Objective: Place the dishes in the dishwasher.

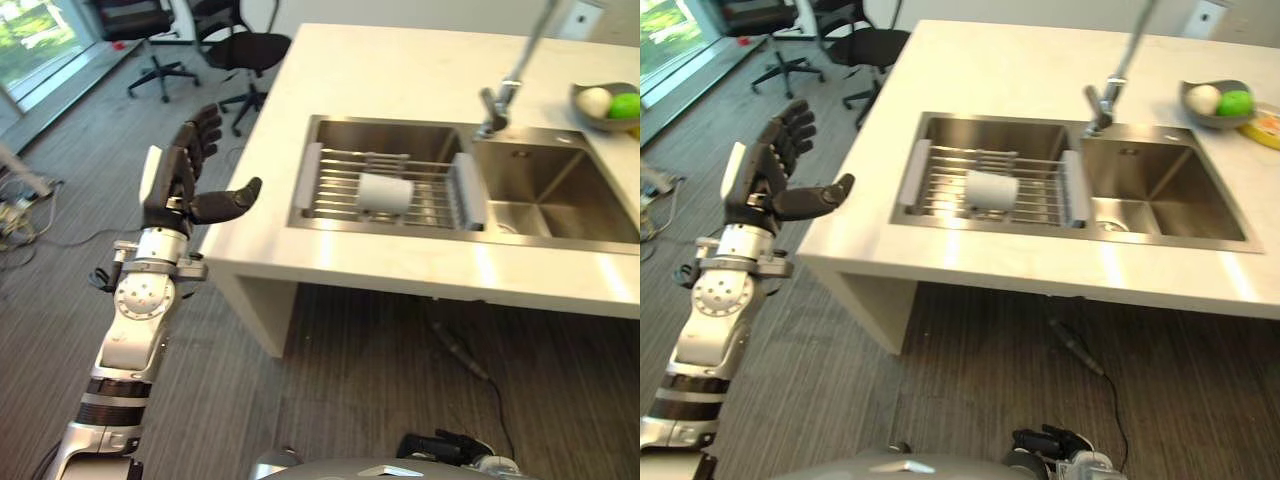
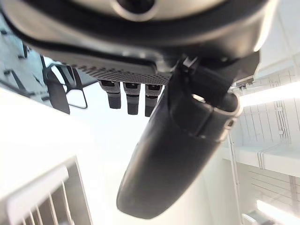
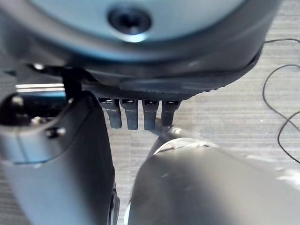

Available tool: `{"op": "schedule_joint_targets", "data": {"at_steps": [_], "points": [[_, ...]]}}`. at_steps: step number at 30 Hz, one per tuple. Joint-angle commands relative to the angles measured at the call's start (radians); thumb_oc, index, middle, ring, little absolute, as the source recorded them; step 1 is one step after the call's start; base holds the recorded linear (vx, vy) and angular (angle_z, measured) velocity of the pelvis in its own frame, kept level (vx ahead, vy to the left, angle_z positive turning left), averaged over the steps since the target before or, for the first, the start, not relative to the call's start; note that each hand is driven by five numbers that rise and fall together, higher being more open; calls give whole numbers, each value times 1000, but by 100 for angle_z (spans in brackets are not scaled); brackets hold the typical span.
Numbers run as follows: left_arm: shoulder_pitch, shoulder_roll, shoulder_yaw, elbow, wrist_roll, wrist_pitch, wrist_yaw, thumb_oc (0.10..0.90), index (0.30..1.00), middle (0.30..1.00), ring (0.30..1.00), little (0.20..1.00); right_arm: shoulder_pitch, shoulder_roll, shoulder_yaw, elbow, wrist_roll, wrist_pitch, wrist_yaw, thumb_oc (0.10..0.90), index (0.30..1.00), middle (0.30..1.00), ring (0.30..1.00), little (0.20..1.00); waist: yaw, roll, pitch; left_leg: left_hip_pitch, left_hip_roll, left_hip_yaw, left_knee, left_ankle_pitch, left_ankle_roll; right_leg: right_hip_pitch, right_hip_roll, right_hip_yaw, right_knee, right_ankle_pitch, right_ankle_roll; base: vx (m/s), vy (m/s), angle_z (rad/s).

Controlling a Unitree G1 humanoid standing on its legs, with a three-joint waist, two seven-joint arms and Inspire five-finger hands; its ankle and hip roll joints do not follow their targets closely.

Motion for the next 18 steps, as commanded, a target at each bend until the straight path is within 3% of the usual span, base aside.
{"op": "schedule_joint_targets", "data": {"at_steps": [1, 2, 6, 8, 9, 11, 12, 14, 15, 16, 18], "points": [[-156, 30, 23, -105, 13, -106, 18, 800, 900, 900, 900, 900, 14, 15, 53, 18, -2, -7, 0, 800, 900, 900, 900, 900, 22, -35, -22, -21, 32, -25, 63, -8, -23, 1, -104, -10, 18, 33, 113, 160, -194, -16], [-156, 30, 23, -105, 13, -106, 18, 800, 900, 900, 900, 900, 14, 15, 53, 18, -2, -7, 0, 800, 900, 900, 900, 900, 22, -35, -22, -21, 32, -25, 63, -8, -23, 1, -104, -10, 18, 33, 113, 205, -295, -28], [-192, -3, -18, -77, -15, -98, 21, 800, 900, 900, 900, 900, 5, -20, 75, 11, 20, -25, -33, 800, 900, 900, 900, 900, 8, -20, -5, -110, 99, -80, 251, 130, -37, 36, -3, -35, 24, -43, 41, 93, -345, -14], [-216, -21, -45, -51, -26, -91, 24, 800, 900, 900, 900, 900, -1, -42, 72, 1, 32, -24, -45, 800, 900, 900, 900, 900, -1, -32, 9, -160, 104, -44, 336, 142, -19, 64, 19, -56, 13, -72, 13, 80, -320, 13], [-225, -23, -52, -46, -27, -87, 22, 800, 900, 900, 900, 900, -5, -48, 70, -3, 34, -21, -45, 800, 900, 900, 900, 900, 2, -34, 14, -176, 73, -49, 348, 112, -11, 72, 24, -56, 8, -78, 10, 94, -188, 29], [-234, -35, -61, -34, -13, -83, 24, 800, 900, 900, 900, 900, -9, -57, 71, -6, 38, -22, -44, 800, 900, 900, 900, 900, 18, -45, 17, -223, -73, -84, 295, -8, 26, 78, 24, -48, -15, -72, 19, 103, -96, 14], [-237, -39, -70, -35, -7, -84, 16, 800, 900, 900, 900, 900, -7, -58, 64, -8, 46, -26, -42, 800, 900, 900, 900, 900, 18, -47, 12, -234, -110, -78, 259, -18, 35, 86, 27, -55, -31, -65, 25, 87, -46, -14], [-238, -35, -93, -21, 19, -78, 2, 800, 900, 900, 900, 900, -7, -52, 60, -15, 58, -32, -43, 800, 900, 900, 900, 900, 5, -43, 10, -228, -67, 29, 199, 15, 34, 93, 44, -60, -44, -68, 29, 38, -14, -11], [-238, -35, -93, -20, 19, -78, 2, 800, 900, 900, 900, 900, -7, -52, 60, -15, 58, -32, -43, 800, 900, 900, 900, 900, 7, -44, 10, -228, -67, 31, 199, 15, 34, 92, 44, -59, -44, -67, 29, 64, 43, 29], [-232, -33, -103, 6, 22, -67, -5, 800, 900, 900, 900, 900, -7, -38, 77, -17, 45, -26, -40, 800, 900, 900, 900, 900, 22, -34, 7, -220, -109, -35, 166, 6, 38, 87, 51, -46, -42, -62, 29, 78, 64, 17], [-243, -27, -122, 33, 23, -59, -17, 800, 900, 900, 900, 900, 5, -12, 67, -18, 51, -29, -33, 800, 900, 900, 900, 900, 6, -33, -5, -201, -106, -25, 101, 25, 36, 103, 46, -72, -44, -59, 35, 109, 99, -47]]}}
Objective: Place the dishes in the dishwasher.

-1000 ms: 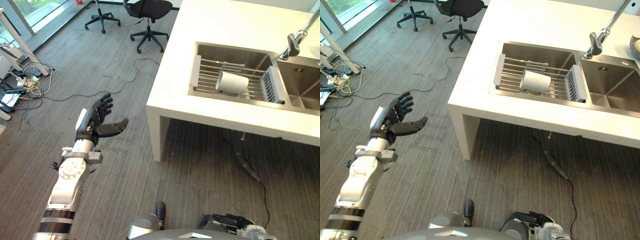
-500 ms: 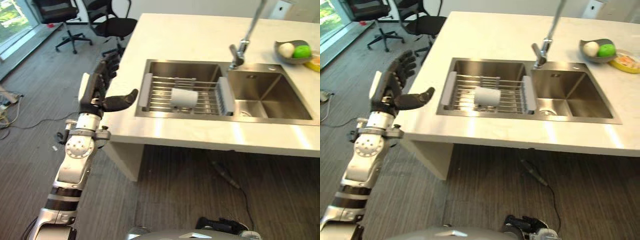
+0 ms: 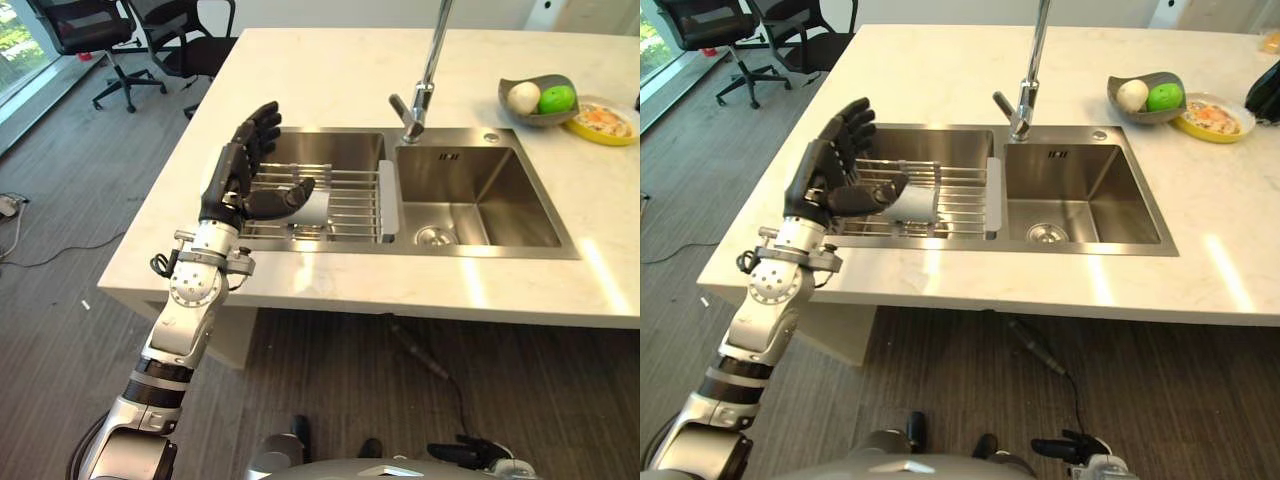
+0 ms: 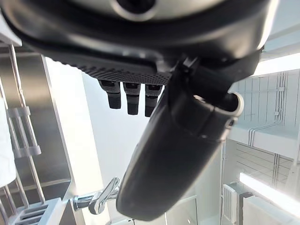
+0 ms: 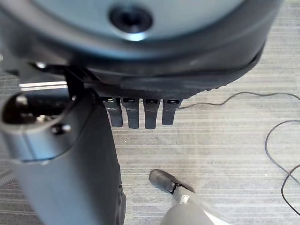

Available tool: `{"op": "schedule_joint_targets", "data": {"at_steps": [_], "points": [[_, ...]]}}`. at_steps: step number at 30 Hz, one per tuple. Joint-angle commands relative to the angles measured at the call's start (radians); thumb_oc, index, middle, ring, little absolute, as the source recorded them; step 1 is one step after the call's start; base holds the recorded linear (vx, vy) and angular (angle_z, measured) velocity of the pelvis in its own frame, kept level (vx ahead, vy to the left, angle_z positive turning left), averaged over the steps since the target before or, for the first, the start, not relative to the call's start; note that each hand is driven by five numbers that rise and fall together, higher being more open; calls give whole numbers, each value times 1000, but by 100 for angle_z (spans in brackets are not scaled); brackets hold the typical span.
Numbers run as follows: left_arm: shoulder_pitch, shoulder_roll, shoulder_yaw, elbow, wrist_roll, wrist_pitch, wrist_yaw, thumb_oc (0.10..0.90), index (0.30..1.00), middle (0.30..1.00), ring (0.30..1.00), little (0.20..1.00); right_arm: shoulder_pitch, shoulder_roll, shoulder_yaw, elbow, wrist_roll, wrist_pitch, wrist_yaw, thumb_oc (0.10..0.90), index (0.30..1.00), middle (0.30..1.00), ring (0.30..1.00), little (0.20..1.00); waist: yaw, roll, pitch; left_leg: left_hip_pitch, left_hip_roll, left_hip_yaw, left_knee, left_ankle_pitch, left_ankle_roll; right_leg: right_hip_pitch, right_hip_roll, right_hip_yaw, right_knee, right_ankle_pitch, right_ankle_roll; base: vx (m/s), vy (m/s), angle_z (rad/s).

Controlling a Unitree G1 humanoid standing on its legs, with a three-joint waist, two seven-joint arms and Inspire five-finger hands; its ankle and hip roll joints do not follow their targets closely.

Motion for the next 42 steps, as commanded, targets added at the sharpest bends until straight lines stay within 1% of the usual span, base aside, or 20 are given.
{"op": "schedule_joint_targets", "data": {"at_steps": [1, 4, 6, 7, 8, 9, 10, 11, 13, 14, 15, 16, 19, 22, 26, 32, 33, 35, 36, 42], "points": [[-151, 55, 12, -10, 37, -60, -11, 800, 900, 900, 900, 900, 25, 34, -4, -20, 31, -20, 21, 800, 900, 900, 900, 900, 10, 16, -24, 73, -13, -1, -77, 11, -10, 0, -132, -48, 57, 34, 184, 117, 115, -34], [-140, 78, 13, -2, 53, -52, -23, 800, 900, 900, 900, 900, 37, 60, 14, -31, 17, -16, 38, 800, 900, 900, 900, 900, 7, 12, -35, 119, -22, 11, -139, 26, -2, 6, -134, -40, 66, 32, 192, 78, 128, -3], [-125, 112, 24, -3, 76, -46, -22, 800, 900, 900, 900, 900, 28, 74, 23, -44, -4, -15, 47, 800, 900, 900, 900, 900, 11, 19, -28, 139, -19, 34, -149, 19, 15, -27, -146, -38, 163, 22, 205, 10, 156, -37], [-120, 126, 28, -7, 84, -45, -21, 800, 900, 900, 900, 900, 28, 74, 18, -49, 3, -15, 52, 800, 900, 900, 900, 900, 9, 21, -22, 143, -18, 38, -147, 19, 22, -53, -156, -22, 219, 29, 215, -40, 108, -45], [-123, 138, 24, -6, 90, -44, -20, 800, 900, 900, 900, 900, 25, 75, 9, -55, 17, -15, 55, 800, 900, 900, 900, 900, 2, 23, -8, 146, -20, 31, -141, 15, 32, -91, -167, 25, 300, 42, 238, -59, 80, -47], [-125, 142, 23, -6, 102, -43, -20, 800, 900, 900, 900, 900, 26, 76, 4, -59, 28, -16, 58, 800, 900, 900, 900, 900, -8, 26, -4, 142, -19, 23, -141, 18, 37, -110, -161, 69, 330, 48, 245, -50, 49, -37], [-125, 142, 23, -6, 102, -43, -20, 800, 900, 900, 900, 900, 26, 76, 4, -59, 29, -16, 58, 800, 900, 900, 900, 900, -4, 25, -7, 140, -20, 27, -141, 18, 37, -119, -163, 75, 338, 45, 245, -24, -37, -12], [-120, 146, 28, -5, 134, -46, -14, 800, 900, 900, 900, 900, 38, 72, 9, -70, 23, -18, 64, 800, 900, 900, 900, 900, -5, 23, -9, 148, -18, 17, -157, 15, 35, -108, -185, 119, 294, 32, 243, 3, -53, 1], [-119, 148, 28, -9, 143, -48, -19, 800, 900, 900, 900, 900, 42, 70, 11, -73, 15, -21, 65, 800, 900, 900, 900, 900, 2, 21, -12, 148, -13, 19, -163, 17, 30, -90, -205, 108, 259, 34, 239, 17, -117, 18], [-119, 155, 20, -11, 157, -47, -22, 800, 900, 900, 900, 900, 41, 66, 8, -75, 10, -26, 60, 800, 900, 900, 900, 900, 5, 19, -16, 145, -9, 6, -163, 19, 26, -96, -226, 113, 233, 68, 236, 61, -241, 22], [-118, 156, 23, -14, 157, -47, -22, 800, 900, 900, 900, 900, 48, 61, 9, -74, 2, -21, 63, 800, 900, 900, 900, 900, 11, 0, -25, 140, -9, 7, -157, 20, 17, -64, -228, 117, 165, 71, 239, 59, -187, 11], [-117, 157, 23, -14, 157, -47, -22, 800, 900, 900, 900, 900, 48, 62, 9, -75, 2, -21, 64, 800, 900, 900, 900, 900, 10, 0, -24, 141, -9, 6, -157, 20, 17, -58, -227, 115, 157, 75, 239, 101, -254, 22], [-94, 121, 20, 8, 28, -59, -57, 800, 900, 900, 900, 900, 65, 66, 26, -78, -12, -15, 76, 800, 900, 900, 900, 900, 21, -21, -54, 156, 30, 8, -197, 50, -20, -11, -207, 86, 68, 87, 246, 97, -198, 19], [-85, 116, 25, 12, 16, -65, -62, 800, 900, 900, 900, 900, 71, 65, 27, -87, -11, -19, 78, 800, 900, 900, 900, 900, 22, -24, -67, 161, 46, 4, -206, 54, -35, 17, -194, 59, 36, 83, 244, 63, -123, 1], [-93, 141, 18, 33, 52, -63, -64, 800, 900, 900, 900, 900, 70, 59, 23, -118, 10, -24, 78, 800, 900, 900, 900, 900, 14, -14, -73, 157, 64, -15, -208, 67, -53, 45, -168, 27, -11, 68, 233, 25, -93, 5], [-117, 217, -5, 27, 116, -74, -105, 800, 900, 900, 900, 900, 133, 40, 28, -137, 11, -29, 118, 800, 900, 900, 900, 900, -3, 3, -84, 162, 77, -9, -208, 71, -67, 55, -155, 17, -25, 49, 231, 7, -25, 3], [-158, 282, -41, 6, 215, -75, -119, 800, 900, 900, 900, 900, 117, 43, 26, -83, -5, -25, 112, 800, 900, 900, 900, 900, -9, 16, -84, 167, 81, -4, -208, 71, -69, 54, -156, 17, -25, 45, 233, 0, 0, 0], [-172, 347, -63, -15, 268, -73, -138, 800, 900, 900, 900, 900, 111, 44, 18, -54, -2, -24, 110, 800, 900, 900, 900, 900, -9, 27, -86, 169, 81, -1, -208, 68, -70, 54, -158, 18, -25, 44, 235, 9, 6, -2], [-175, 349, -65, -14, 269, -73, -138, 800, 900, 900, 900, 900, 110, 46, 18, -53, -2, -25, 110, 800, 900, 900, 900, 900, -8, 26, -85, 169, 81, -1, -208, 68, -70, 54, -157, 19, -25, 44, 235, 26, 14, -8], [-244, 506, -175, 3, 361, -60, -207, 800, 900, 900, 900, 900, 116, 35, 8, -24, 3, -32, 107, 800, 900, 900, 900, 900, -18, 51, -89, 181, 77, 16, -208, 62, -70, 54, -162, 29, -25, 50, 240, 26, 22, -1]]}}
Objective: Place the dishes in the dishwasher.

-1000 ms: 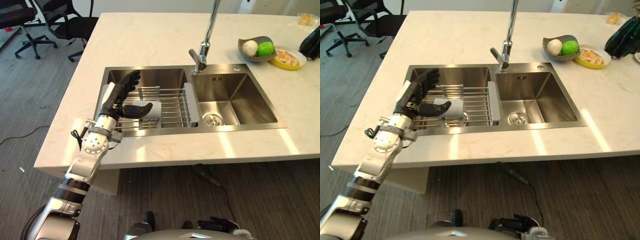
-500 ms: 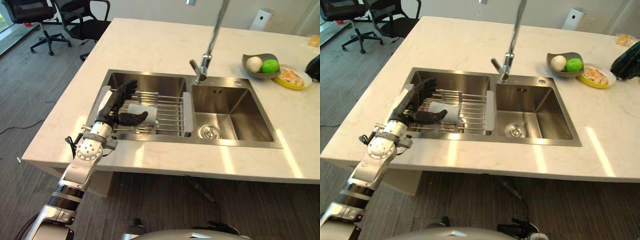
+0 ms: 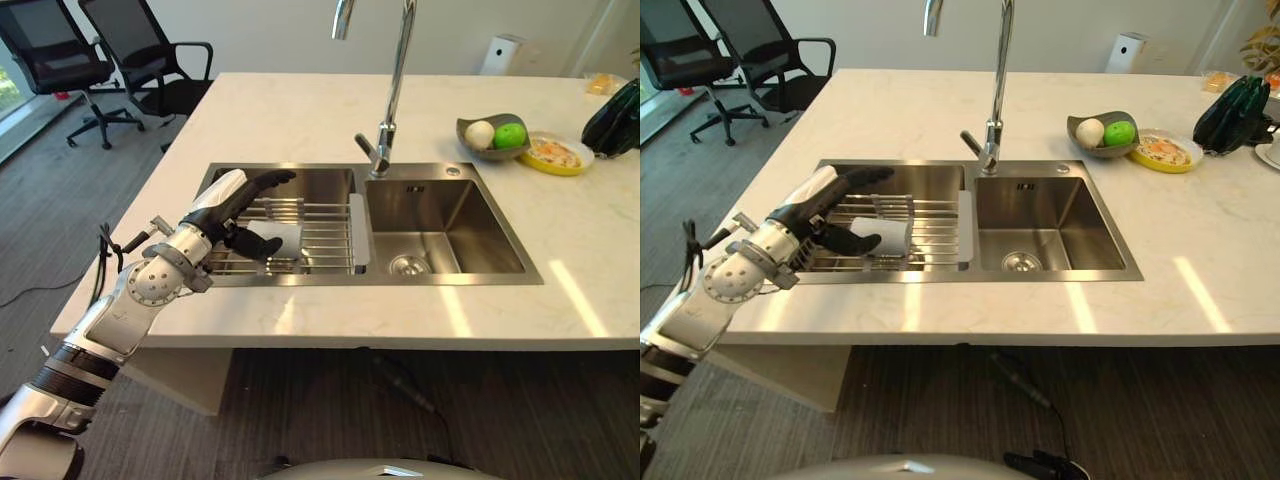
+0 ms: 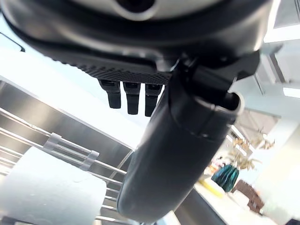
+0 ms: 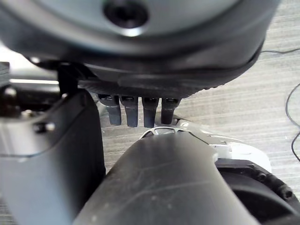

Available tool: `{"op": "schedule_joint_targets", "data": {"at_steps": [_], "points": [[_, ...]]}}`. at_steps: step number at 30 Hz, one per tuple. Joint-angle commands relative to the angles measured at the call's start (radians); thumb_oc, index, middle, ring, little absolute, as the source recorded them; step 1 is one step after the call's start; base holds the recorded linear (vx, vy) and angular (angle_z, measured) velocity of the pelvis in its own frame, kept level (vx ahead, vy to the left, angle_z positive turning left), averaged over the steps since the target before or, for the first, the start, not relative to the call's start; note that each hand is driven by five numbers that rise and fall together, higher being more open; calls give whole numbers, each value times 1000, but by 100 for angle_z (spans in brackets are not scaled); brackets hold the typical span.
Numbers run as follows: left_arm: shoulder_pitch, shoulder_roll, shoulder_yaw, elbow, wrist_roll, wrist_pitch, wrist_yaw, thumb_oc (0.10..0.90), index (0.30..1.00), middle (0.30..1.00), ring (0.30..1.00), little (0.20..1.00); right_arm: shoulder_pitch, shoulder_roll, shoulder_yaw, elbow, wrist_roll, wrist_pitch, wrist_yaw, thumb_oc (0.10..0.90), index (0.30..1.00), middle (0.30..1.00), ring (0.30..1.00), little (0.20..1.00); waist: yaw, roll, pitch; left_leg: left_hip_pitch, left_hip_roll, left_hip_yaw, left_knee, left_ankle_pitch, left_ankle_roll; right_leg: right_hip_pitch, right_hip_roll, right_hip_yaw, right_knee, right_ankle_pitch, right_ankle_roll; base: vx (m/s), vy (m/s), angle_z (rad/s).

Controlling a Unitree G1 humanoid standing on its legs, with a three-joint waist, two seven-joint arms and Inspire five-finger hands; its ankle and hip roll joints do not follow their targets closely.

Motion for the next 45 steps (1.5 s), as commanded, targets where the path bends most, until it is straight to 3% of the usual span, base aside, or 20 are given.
{"op": "schedule_joint_targets", "data": {"at_steps": [1, 12, 29, 32, 45], "points": [[-213, 22, -2, -17, 50, -72, 4, 800, 900, 900, 900, 900, -8, -22, 35, 7, -23, -4, 0, 800, 900, 900, 900, 900, 2, -7, 10, -10, -13, 11, 3, -5, -5, 36, -42, -29, 16, -33, 99, 0, 0, 0], [-317, 42, -137, 158, 107, -41, -20, 800, 900, 900, 900, 900, -10, -31, 47, 4, -29, -2, -3, 800, 900, 900, 900, 900, -19, 5, 16, -2, -19, 31, 3, -12, -1, 29, -44, -15, 16, -24, 102, 6, 9, -2], [-394, 28, -184, 345, 305, -11, 88, 800, 900, 900, 900, 900, -4, -40, 34, 9, -34, -4, -19, 800, 900, 900, 900, 900, -44, 1, 30, 10, -18, 61, 3, -27, 5, 10, -47, 13, 16, -16, 108, 6, 17, -7], [-408, 4, -204, 387, 378, 0, 112, 800, 900, 900, 900, 900, -7, -39, 41, 3, -38, -6, -29, 800, 900, 900, 900, 900, -54, -2, 38, 15, -18, 68, 3, -33, 7, 9, -46, 19, 16, -17, 108, -1, 23, -6], [-482, -61, -279, 576, 435, 58, 125, 800, 900, 900, 900, 900, -26, -45, 34, -12, -10, -1, -43, 800, 900, 900, 900, 900, -64, -2, 53, 14, -19, 81, 3, -36, 11, -8, -46, 28, 16, -9, 110, 1, 11, -3]]}}
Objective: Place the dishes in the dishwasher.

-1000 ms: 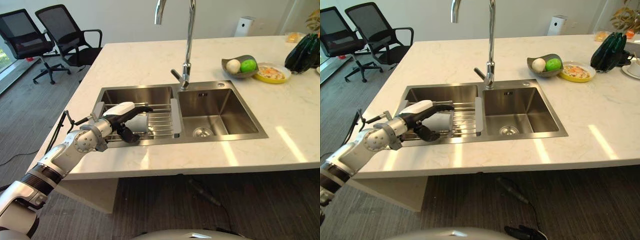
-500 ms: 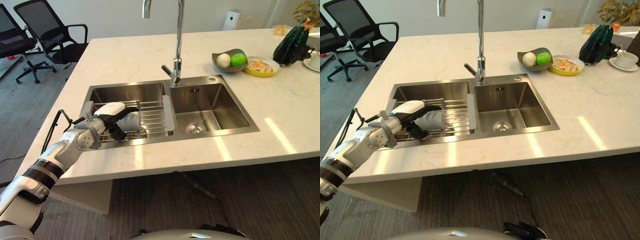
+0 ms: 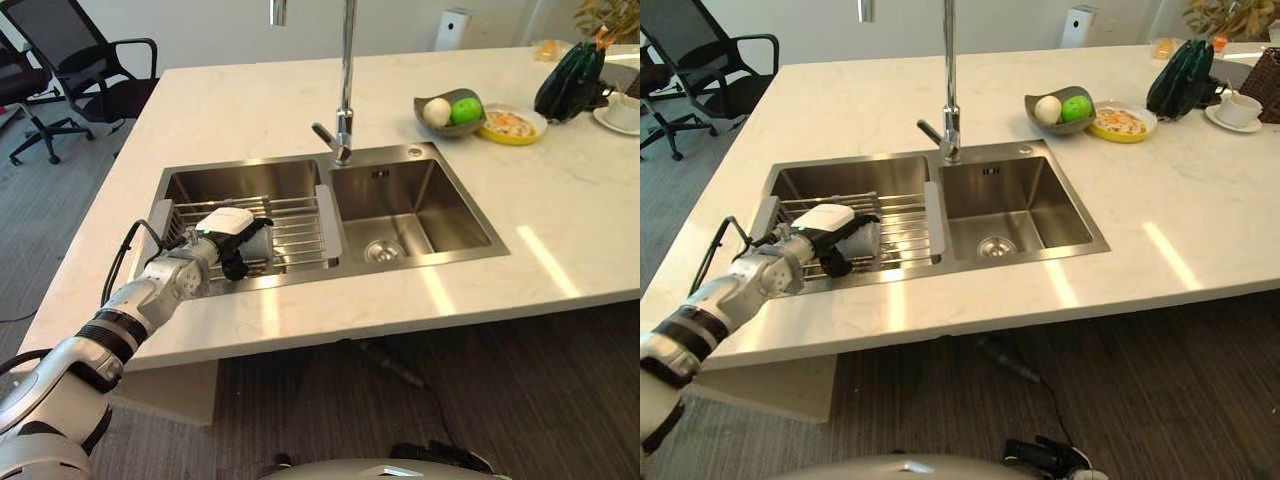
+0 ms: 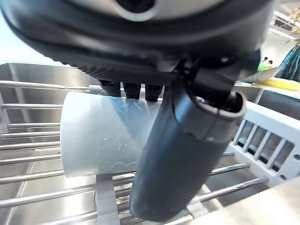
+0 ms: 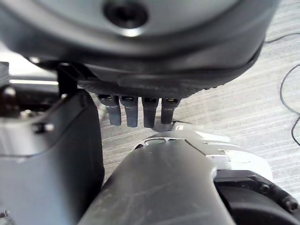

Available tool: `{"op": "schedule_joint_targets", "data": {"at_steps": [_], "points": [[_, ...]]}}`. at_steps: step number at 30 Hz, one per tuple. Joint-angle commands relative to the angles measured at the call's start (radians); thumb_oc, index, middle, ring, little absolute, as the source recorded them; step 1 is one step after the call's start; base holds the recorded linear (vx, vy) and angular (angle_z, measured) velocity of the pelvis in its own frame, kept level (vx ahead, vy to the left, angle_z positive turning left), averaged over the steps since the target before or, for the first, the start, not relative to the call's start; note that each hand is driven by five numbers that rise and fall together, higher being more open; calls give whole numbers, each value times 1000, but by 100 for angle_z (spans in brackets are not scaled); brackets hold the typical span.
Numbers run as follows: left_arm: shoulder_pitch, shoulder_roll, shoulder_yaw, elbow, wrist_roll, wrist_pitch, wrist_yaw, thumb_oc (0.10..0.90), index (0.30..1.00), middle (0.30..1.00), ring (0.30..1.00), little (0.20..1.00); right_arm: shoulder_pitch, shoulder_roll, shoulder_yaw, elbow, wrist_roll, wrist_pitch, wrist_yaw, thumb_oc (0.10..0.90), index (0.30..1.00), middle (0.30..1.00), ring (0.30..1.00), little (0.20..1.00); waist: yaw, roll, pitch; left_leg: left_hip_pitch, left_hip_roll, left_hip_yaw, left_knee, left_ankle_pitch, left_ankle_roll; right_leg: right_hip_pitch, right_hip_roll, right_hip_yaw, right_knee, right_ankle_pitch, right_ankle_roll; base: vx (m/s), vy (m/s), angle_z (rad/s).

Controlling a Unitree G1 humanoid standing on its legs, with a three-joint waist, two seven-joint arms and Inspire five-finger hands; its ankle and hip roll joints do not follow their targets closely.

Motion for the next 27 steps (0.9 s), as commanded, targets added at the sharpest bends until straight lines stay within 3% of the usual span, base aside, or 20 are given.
{"op": "schedule_joint_targets", "data": {"at_steps": [1, 10, 12, 13, 20, 27], "points": [[-212, 32, 64, 27, 17, 18, 70, 800, 900, 900, 900, 900, -2, -38, 37, 28, -10, 7, -9, 800, 900, 900, 900, 900, 15, -6, 12, 15, -23, 5, 3, -37, 10, 47, -62, -50, 14, -33, 118, -1, 15, -5], [-287, -36, 29, 283, 28, 109, 36, 800, 900, 900, 900, 900, -12, -48, 26, 56, -2, 30, -8, 800, 900, 900, 900, 900, 4, -4, 28, 15, -24, 32, 3, -38, 15, 26, -67, -32, 14, -23, 120, -6, 12, -13], [-304, -51, 9, 315, 29, 115, 16, 496, 444, 444, 444, 444, -18, -45, 34, 63, 0, 36, -6, 800, 900, 900, 900, 900, 2, -2, 28, 16, -24, 32, 3, -38, 16, 27, -68, -34, 14, -24, 120, 0, 0, 0], [-320, -57, -6, 328, 31, 119, 8, 400, 300, 300, 300, 300, -23, -43, 39, 65, 2, 40, -4, 800, 900, 900, 900, 900, 2, -1, 28, 17, -24, 30, 3, -38, 16, 29, -68, -35, 14, -25, 119, 0, 0, 0], [-377, -74, -103, 322, 50, 100, -34, 400, 300, 300, 300, 300, -49, -37, 58, 68, 15, 42, 0, 800, 900, 900, 900, 900, 10, 3, 28, 16, -21, 19, 3, -36, 11, 44, -69, -60, 14, -32, 119, -11, -7, 4], [-391, -26, -168, 160, 66, 30, -19, 400, 300, 300, 300, 300, -37, -45, 58, 62, 12, 21, -5, 800, 900, 900, 900, 900, 18, 7, 26, 16, -17, 5, 3, -32, 6, 58, -69, -84, 14, -37, 119, -8, -8, 6]]}}
